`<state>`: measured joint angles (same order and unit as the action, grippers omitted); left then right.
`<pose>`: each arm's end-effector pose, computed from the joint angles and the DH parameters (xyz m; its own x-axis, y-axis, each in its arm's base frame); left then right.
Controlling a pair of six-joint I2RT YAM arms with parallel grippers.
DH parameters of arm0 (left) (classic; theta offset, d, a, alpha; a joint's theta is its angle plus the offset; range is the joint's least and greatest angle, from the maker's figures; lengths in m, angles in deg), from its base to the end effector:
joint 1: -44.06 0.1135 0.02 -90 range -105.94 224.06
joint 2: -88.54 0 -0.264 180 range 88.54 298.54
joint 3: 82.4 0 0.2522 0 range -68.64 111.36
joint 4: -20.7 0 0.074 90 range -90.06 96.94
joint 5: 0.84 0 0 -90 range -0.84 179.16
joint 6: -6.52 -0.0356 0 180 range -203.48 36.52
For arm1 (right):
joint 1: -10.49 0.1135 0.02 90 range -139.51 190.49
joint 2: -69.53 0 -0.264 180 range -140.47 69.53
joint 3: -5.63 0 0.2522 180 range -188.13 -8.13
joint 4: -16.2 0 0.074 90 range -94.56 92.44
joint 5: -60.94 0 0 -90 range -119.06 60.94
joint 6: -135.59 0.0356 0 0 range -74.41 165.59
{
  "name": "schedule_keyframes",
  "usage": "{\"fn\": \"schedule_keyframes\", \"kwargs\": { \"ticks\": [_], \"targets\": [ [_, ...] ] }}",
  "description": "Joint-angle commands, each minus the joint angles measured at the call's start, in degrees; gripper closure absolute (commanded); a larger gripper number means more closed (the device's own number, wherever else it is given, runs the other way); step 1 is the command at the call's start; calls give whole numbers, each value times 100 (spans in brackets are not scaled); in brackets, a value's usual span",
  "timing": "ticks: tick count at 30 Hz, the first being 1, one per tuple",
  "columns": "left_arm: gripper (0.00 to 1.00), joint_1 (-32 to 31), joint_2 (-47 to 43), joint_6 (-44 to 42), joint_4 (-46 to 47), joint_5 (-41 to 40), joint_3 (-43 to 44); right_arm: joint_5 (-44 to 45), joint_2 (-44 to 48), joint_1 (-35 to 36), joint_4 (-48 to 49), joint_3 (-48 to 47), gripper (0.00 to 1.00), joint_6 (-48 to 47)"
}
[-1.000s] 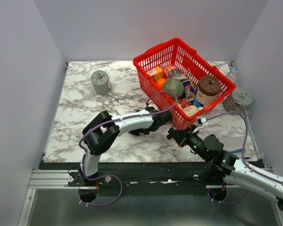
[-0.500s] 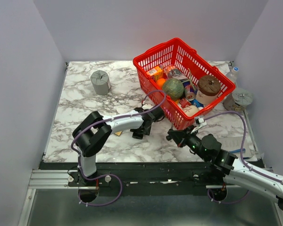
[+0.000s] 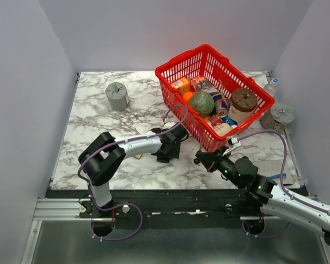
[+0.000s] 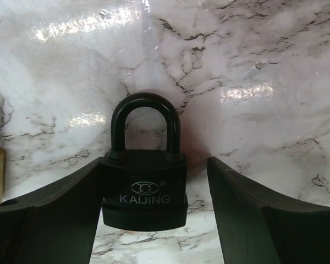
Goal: Unlock with the key
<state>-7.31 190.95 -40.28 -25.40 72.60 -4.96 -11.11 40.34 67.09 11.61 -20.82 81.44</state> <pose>0.2205 -0.2596 0.1626 -0.9035 0.0796 -0.4210 0.0995 0.9947 -0.0255 0.0909 0.1179 0.2164 -0.4235 0.3698 -0.8270 -0.4662 0.6937 0.5490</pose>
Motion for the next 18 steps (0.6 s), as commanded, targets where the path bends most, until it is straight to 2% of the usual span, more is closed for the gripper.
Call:
{"fn": "schedule_keyframes", "kwargs": {
  "ticks": [1,14,18],
  "targets": [
    [16,-4,210,118,69,636,-400,94,19,-17,-47,-32,99,35],
    [2,110,-160,294,193,777,-831,103,-60,-9,-29,-32,99,79],
    [1,110,-239,347,88,689,-883,94,-52,-17,-29,-14,99,88]
  ]
}}
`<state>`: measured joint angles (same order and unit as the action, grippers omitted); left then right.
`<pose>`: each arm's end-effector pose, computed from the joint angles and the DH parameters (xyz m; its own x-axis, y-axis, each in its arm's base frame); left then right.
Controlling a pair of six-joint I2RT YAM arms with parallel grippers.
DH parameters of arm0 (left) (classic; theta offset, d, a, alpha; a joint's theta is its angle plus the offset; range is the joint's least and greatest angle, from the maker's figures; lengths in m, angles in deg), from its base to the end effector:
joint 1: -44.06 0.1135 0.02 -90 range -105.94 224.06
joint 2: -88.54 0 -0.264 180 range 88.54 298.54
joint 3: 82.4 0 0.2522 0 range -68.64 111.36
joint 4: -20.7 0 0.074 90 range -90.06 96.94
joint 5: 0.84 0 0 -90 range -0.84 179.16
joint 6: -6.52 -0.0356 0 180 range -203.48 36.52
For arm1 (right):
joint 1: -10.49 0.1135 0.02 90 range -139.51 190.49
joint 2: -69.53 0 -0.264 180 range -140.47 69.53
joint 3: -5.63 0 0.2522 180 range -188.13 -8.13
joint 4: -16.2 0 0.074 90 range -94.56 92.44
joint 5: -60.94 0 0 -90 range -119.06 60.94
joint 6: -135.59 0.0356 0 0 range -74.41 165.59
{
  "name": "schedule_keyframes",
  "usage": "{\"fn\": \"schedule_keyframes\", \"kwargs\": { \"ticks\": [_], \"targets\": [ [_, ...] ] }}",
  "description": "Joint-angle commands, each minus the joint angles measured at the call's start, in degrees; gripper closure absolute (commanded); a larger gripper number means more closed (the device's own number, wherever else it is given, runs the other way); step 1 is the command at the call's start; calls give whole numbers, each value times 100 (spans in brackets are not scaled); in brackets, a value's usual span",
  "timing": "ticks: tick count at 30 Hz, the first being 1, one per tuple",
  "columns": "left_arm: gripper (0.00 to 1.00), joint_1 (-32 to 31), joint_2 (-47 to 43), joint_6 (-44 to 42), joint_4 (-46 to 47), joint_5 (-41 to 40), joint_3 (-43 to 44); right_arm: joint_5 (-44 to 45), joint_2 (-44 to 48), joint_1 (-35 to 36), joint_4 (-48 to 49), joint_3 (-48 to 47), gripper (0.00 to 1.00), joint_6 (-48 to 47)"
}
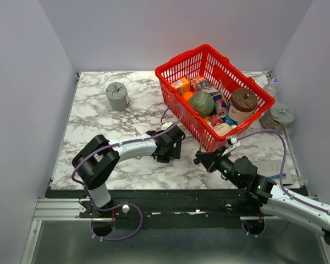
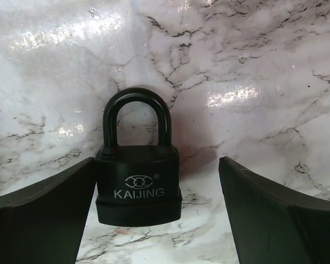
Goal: Unlock with the key
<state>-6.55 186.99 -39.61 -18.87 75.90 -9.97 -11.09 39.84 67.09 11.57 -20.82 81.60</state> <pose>0.2159 -0.2501 0.1651 -0.8962 0.0285 -0.4427 0.0985 0.9858 -0.1358 0.0914 0.1186 0.2152 -0.4289 0.3654 -0.8261 -0.4620 0.6972 0.5482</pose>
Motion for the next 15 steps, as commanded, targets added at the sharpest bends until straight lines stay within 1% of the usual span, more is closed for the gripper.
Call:
{"fn": "schedule_keyframes", "kwargs": {
  "ticks": [1,7,10,11,13,15],
  "targets": [
    [1,34,78,297,-575,307,-409,92,-1,-9,-25,-14,99,82],
    [1,25,-11,288,-628,244,-427,74,-10,-8,-7,-6,99,99],
    [7,25,59,279,-558,288,-445,57,7,-8,2,3,99,117],
    [11,25,77,271,-557,323,-462,65,16,-8,2,3,99,108],
    [15,16,112,262,-540,341,-462,66,16,-17,2,21,99,117],
    [22,16,130,244,-549,324,-471,66,25,-17,-7,21,99,117]
  ]
}}
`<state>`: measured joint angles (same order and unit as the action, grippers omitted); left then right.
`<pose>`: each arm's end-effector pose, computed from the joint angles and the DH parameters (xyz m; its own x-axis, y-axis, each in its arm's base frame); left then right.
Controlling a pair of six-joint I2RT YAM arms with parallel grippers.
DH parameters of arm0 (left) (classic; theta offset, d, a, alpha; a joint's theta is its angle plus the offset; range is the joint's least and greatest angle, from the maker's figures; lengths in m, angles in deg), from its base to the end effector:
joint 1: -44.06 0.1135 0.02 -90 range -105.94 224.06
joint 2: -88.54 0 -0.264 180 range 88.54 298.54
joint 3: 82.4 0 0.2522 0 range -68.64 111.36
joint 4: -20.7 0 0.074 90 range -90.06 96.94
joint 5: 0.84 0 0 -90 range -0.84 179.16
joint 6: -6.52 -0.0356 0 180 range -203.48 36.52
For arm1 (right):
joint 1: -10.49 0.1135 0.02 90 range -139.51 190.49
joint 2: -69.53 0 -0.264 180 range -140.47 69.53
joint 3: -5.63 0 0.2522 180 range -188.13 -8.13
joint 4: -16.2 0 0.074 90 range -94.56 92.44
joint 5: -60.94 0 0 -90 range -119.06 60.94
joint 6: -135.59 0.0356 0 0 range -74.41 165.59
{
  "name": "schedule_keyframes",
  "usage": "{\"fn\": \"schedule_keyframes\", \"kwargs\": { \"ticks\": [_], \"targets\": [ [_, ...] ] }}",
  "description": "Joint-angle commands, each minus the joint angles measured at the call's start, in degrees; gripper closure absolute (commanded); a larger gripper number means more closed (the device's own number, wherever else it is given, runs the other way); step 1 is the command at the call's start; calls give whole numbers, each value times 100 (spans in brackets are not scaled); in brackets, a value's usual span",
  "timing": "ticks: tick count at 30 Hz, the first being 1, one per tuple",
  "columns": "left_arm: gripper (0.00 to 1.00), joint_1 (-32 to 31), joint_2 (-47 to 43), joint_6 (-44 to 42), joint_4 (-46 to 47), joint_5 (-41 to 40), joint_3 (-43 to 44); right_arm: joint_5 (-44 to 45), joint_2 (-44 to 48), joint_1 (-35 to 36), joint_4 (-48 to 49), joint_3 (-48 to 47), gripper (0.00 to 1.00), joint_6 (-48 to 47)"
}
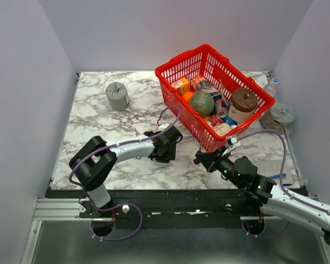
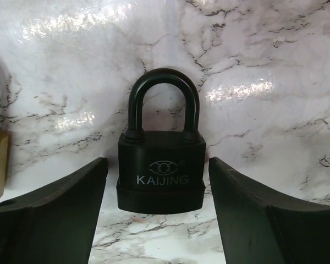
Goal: Unlock with the key
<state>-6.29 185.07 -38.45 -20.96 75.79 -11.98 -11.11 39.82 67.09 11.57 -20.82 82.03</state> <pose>0.2090 -0.2393 0.1642 -0.9079 0.0169 -0.4188 0.0721 0.9906 -0.1164 0.0914 0.1186 0.2152 -0.4327 0.3702 -0.8220 -0.4589 0.6944 0.5543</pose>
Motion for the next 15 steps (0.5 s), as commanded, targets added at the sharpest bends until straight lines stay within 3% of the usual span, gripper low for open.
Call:
{"fn": "schedule_keyframes", "kwargs": {
  "ticks": [1,7,11,13,15],
  "targets": [
    [24,-10,349,111,-348,326,-279,76,36,-9,1,29,99,73],
    [56,-36,367,119,-190,457,-384,68,-8,-9,1,38,99,73],
    [88,-37,103,304,4,440,-656,-265,-288,-17,220,38,99,-6],
    [97,-54,-115,461,170,440,-744,-485,-508,0,405,12,99,29],
    [100,-72,-274,567,259,396,-832,-784,-947,26,730,-32,99,126]
  ]
}}
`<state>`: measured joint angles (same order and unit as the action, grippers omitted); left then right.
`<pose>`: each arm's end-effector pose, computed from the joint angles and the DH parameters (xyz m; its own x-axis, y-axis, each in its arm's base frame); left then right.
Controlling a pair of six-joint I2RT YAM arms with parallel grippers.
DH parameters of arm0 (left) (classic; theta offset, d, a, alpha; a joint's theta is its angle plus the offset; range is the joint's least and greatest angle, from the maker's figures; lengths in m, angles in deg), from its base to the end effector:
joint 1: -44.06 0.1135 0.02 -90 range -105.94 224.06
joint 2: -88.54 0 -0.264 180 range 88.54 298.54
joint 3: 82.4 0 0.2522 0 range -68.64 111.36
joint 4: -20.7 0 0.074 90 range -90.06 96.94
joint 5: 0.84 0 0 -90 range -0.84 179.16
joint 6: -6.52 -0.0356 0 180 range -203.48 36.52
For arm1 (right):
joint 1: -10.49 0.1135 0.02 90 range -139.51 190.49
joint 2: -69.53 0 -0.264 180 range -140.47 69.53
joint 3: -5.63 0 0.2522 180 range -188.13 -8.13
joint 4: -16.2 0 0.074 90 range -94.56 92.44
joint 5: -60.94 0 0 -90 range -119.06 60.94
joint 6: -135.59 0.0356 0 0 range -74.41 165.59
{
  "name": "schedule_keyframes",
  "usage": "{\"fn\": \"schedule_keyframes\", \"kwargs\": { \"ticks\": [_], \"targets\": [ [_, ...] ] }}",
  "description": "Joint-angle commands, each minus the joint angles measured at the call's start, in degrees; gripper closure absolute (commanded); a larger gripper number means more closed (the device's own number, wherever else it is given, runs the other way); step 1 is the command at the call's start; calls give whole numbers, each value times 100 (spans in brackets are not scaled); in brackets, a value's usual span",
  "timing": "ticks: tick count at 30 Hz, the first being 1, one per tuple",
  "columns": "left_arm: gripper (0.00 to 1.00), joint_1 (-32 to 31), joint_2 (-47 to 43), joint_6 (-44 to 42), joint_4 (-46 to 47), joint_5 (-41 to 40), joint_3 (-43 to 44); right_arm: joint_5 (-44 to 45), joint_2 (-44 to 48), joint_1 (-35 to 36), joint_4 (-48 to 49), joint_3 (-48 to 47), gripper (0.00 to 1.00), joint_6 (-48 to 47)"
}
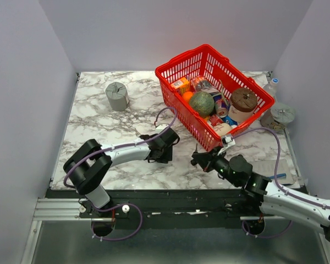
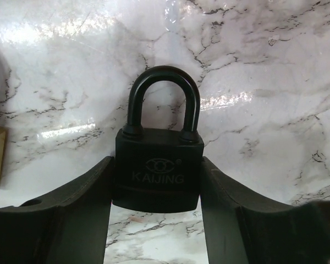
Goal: Unlock with the key
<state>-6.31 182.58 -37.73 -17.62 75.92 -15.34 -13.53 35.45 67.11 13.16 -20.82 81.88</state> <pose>0.2032 -0.2326 0.1637 -0.8976 -0.0093 -0.4406 0.0655 0.9859 -0.1541 0.0947 0.1265 0.2079 -0.4726 0.3192 -0.8214 -0.4715 0.6959 0.5417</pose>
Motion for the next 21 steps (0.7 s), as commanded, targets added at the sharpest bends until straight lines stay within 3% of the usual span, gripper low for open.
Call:
{"fn": "schedule_keyframes", "kwargs": {
  "ticks": [1,12,21],
  "targets": [
    [100,-78,-157,522,-84,331,-513,-620,-651,59,685,-84,99,185],
    [100,-210,-1089,548,-1770,-1531,154,-884,-2663,1141,1932,-709,99,632],
    [100,-149,-2038,794,-1790,-1489,128,-1869,-4466,1141,3638,-954,99,1239]
  ]
}}
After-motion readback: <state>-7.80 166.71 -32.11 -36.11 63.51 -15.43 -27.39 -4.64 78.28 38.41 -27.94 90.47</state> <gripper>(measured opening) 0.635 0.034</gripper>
